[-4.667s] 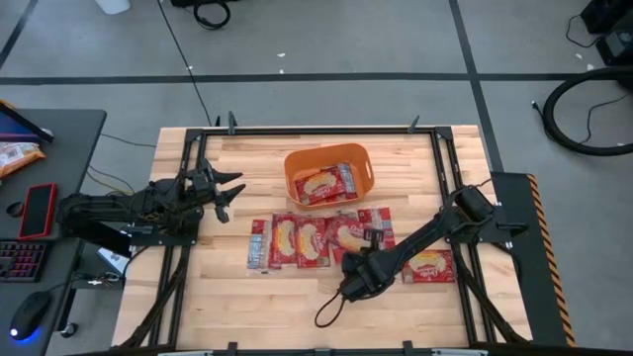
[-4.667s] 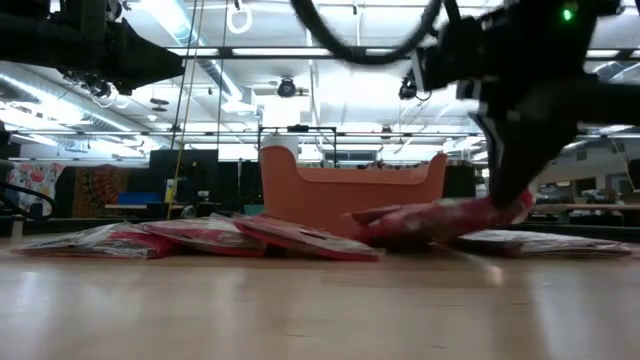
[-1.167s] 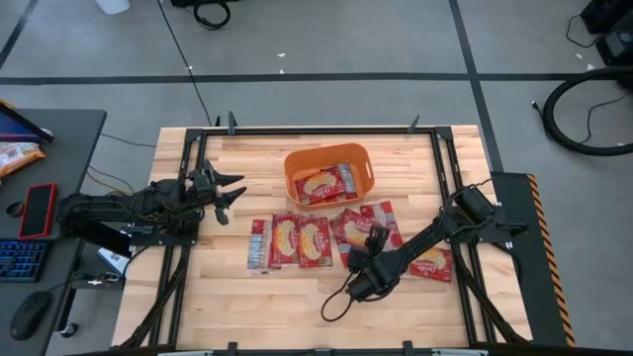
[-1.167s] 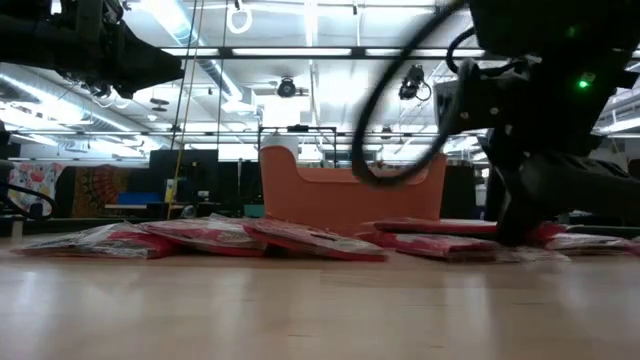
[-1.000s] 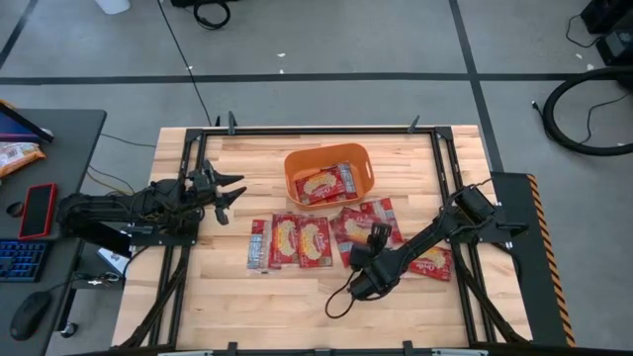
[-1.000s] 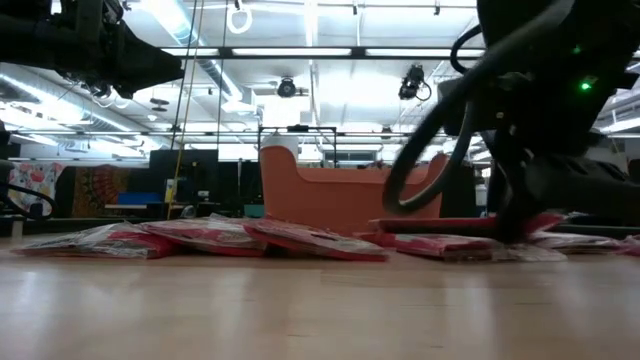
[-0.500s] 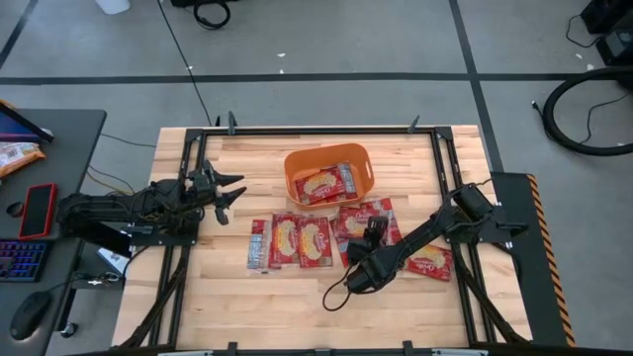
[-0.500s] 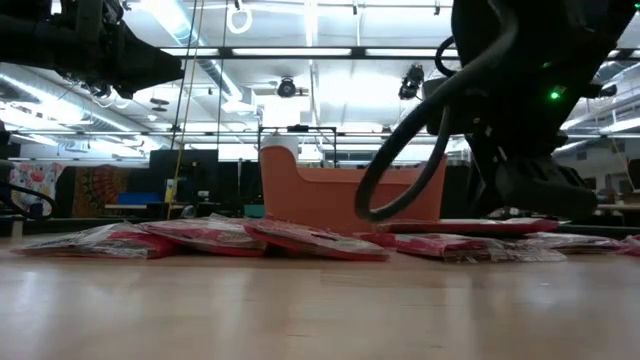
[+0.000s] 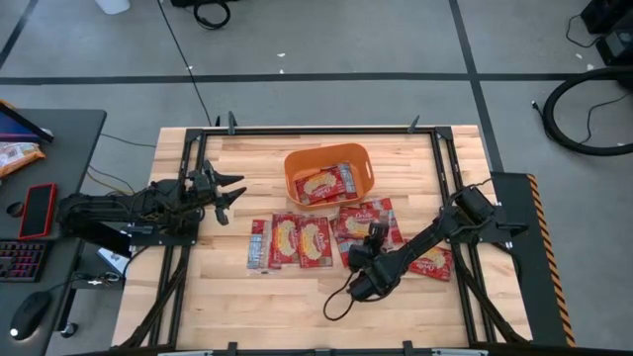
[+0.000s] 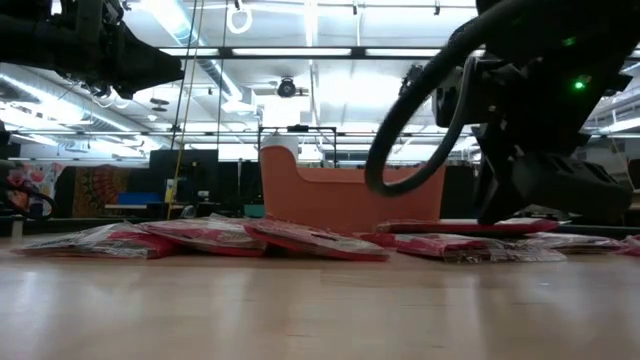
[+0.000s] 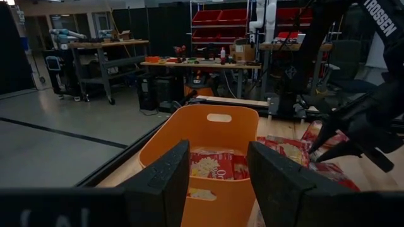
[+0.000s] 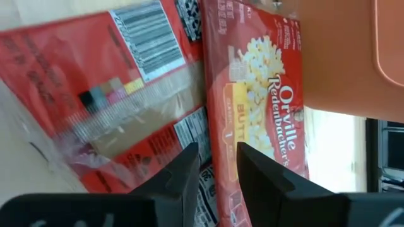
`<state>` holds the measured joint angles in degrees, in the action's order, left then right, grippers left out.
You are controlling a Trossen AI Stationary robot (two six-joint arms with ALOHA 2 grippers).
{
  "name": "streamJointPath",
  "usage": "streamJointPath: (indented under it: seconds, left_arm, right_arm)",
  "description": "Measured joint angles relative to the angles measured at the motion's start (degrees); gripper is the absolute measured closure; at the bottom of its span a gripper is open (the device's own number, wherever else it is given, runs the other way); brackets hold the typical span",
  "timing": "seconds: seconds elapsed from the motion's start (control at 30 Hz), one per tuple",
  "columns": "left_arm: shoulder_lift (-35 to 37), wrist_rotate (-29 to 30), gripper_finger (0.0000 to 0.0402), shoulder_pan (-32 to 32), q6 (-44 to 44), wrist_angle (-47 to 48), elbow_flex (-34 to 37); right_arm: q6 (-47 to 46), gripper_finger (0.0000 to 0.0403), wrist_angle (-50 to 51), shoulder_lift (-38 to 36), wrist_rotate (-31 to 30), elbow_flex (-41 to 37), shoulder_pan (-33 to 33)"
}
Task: Sort popcorn bags into baskets
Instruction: Put the red popcorn bag into the orange bin
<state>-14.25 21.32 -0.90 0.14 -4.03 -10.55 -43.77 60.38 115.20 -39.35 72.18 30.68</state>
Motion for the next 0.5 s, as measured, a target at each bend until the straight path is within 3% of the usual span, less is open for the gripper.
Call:
streamJointPath:
  seconds: [0.23, 0.5]
  left_arm:
    - [0.0, 0.0, 0.0237, 0.0, 0.0, 0.0, 0.0]
    - [0.0, 0.0, 0.0237, 0.0, 0.0, 0.0, 0.0]
  right_arm:
    - [0.1, 0.0291, -6.0, 0.0, -0.7, -4.7, 0.0]
    - [0.2, 0.0291, -5.2, 0.0, -5.3, -6.4, -0.2]
